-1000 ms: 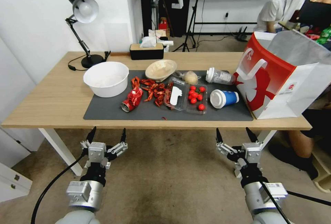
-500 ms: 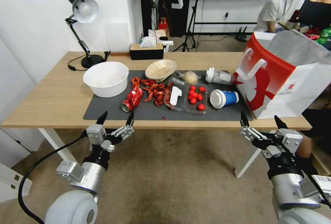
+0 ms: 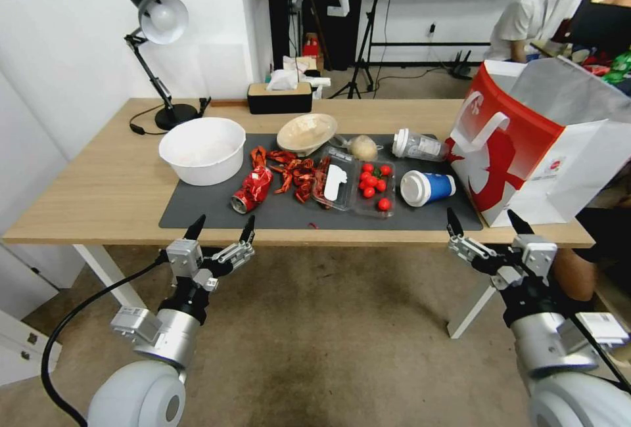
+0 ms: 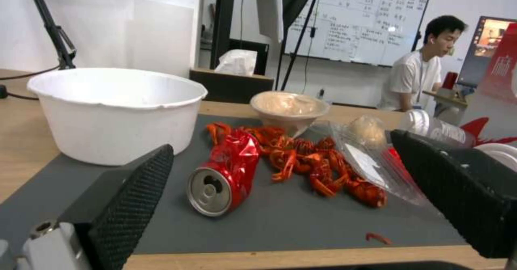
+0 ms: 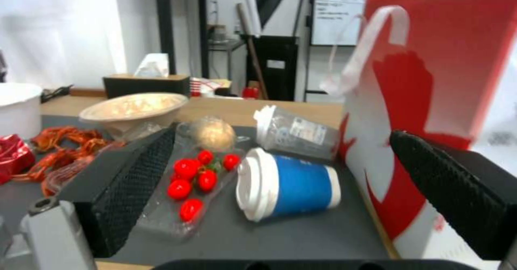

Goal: Pick up the trash from the table and place it into the takeout bag.

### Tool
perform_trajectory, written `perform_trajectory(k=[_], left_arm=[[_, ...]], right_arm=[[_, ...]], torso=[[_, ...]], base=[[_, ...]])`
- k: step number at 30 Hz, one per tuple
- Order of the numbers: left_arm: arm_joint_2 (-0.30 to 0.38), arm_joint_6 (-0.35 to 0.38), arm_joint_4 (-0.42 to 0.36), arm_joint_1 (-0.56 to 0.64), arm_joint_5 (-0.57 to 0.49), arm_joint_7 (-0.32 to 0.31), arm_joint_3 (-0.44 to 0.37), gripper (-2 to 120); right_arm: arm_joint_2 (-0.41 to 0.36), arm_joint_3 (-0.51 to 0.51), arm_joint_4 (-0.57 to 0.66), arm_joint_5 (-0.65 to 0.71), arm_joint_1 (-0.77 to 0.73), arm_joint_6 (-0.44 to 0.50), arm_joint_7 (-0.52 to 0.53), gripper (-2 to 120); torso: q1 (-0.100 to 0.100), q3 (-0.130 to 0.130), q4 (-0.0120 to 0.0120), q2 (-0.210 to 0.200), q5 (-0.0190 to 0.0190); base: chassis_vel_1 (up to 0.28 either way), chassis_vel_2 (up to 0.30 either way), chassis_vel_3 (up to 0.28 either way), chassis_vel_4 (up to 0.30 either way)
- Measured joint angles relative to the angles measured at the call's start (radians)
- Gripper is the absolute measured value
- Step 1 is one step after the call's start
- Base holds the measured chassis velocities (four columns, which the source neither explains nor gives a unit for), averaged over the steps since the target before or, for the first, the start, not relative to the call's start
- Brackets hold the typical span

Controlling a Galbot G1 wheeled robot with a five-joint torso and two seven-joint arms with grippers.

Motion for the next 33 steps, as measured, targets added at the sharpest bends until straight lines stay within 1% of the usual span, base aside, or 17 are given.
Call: perform_trajectory(k=[2,3,6,7,9,10,11,12,13,15,20,26,28,29,32,33], left_arm=[[-0.004,-0.003,0.001,0.001,0.006,0.001,0.003,100],[-0.004,-0.003,0.001,0.001,0.006,0.001,0.003,100],[-0.01,-0.009,0.001,0.007,0.015,0.003,0.006,100],[-0.01,-0.009,0.001,0.007,0.015,0.003,0.006,100],[-0.017,-0.013,0.001,0.009,0.019,0.003,0.007,100],[-0.018,-0.013,0.001,0.01,0.02,0.004,0.007,100],[-0.018,-0.013,0.001,0.01,0.02,0.004,0.007,100],[-0.021,-0.015,0.001,0.011,0.023,0.004,0.007,100],[-0.023,-0.017,0.001,0.012,0.024,0.004,0.006,100],[-0.026,-0.02,0.001,0.015,0.027,0.006,0.004,100],[-0.03,-0.027,0.001,0.02,0.033,0.007,0.001,100],[-0.039,-0.037,0.005,0.026,0.046,0.009,0.003,100],[-0.044,-0.043,0.009,0.029,0.054,0.01,0.006,100],[-0.044,-0.043,0.009,0.029,0.054,0.01,0.006,100],[-0.051,-0.052,0.016,0.033,0.066,0.011,0.011,100],[-0.051,-0.052,0.016,0.033,0.066,0.011,0.011,100]], right_arm=[[-0.079,0.016,-0.021,0.045,0.024,-0.004,0.005,100],[-0.079,0.016,-0.021,0.045,0.024,-0.004,0.005,100],[-0.223,0.045,-0.076,0.115,0.076,-0.005,0.02,100],[-0.223,0.045,-0.076,0.115,0.076,-0.005,0.02,100],[-0.305,0.052,-0.114,0.16,0.115,-0.005,0.029,100],[-0.323,0.052,-0.125,0.168,0.124,-0.005,0.031,100],[-0.323,0.052,-0.125,0.168,0.124,-0.005,0.031,100],[-0.364,0.052,-0.152,0.186,0.147,-0.005,0.036,100],[-0.384,0.051,-0.165,0.195,0.16,-0.005,0.041,100],[-0.413,0.039,-0.189,0.215,0.183,-0.007,0.056,100],[-0.442,0.006,-0.233,0.239,0.22,-0.022,0.068,100],[-0.509,-0.059,-0.307,0.329,0.281,-0.027,0.055,100],[-0.534,-0.092,-0.332,0.369,0.312,-0.019,0.04,100],[-0.534,-0.092,-0.332,0.369,0.312,-0.019,0.04,100],[-0.559,-0.15,-0.366,0.406,0.366,0.032,0.009,100],[-0.559,-0.15,-0.366,0.406,0.366,0.032,0.009,100]], torso=[[0.0,0.0,-0.0002,0.0,0.0002],[0.0,0.0,-0.0002,0.0,0.0002],[0.0,0.0,-0.0001,0.0,0.0002],[0.0,0.0,-0.0001,0.0,0.0002],[0.0,0.0,0.0,0.0,-0.0001],[0.0,0.0,0.0002,0.0,0.0],[0.0,0.0,0.0002,0.0,0.0],[0.0,0.0,0.0001,0.0,0.0001],[0.0,0.0,0.0001,0.0,0.0],[0.0,0.0,0.0,0.0,0.0],[0.0,0.0,-0.0001,0.0,0.0],[0.0,0.0,-0.0001,0.0,-0.0003],[0.0,0.0,-0.0001,0.0,-0.0002],[0.0,0.0,-0.0001,0.0,-0.0002],[0.0,0.0,-0.0001,0.0,0.0],[0.0,0.0,-0.0001,0.0,0.0]], base=[[0.0,0.0,0.0,0.0],[0.0,0.0,0.0,0.0],[0.0,0.0,0.0,0.0],[0.0,0.0,0.0,0.0],[0.0,0.0,0.0,0.0],[0.0,0.0,0.0,0.0],[0.0,0.0,0.0,0.0],[0.0,0.0,0.0,0.0],[0.0,0.0,0.0,0.0],[0.0,0.0,0.0,0.0],[0.0,0.0,0.0,0.0],[0.0,0.0,0.0,0.0],[0.0,0.0,0.0,0.0],[0.0,0.0,0.0,0.0],[0.0,0.0,0.0,0.0],[0.0,0.0,0.0,0.0]])
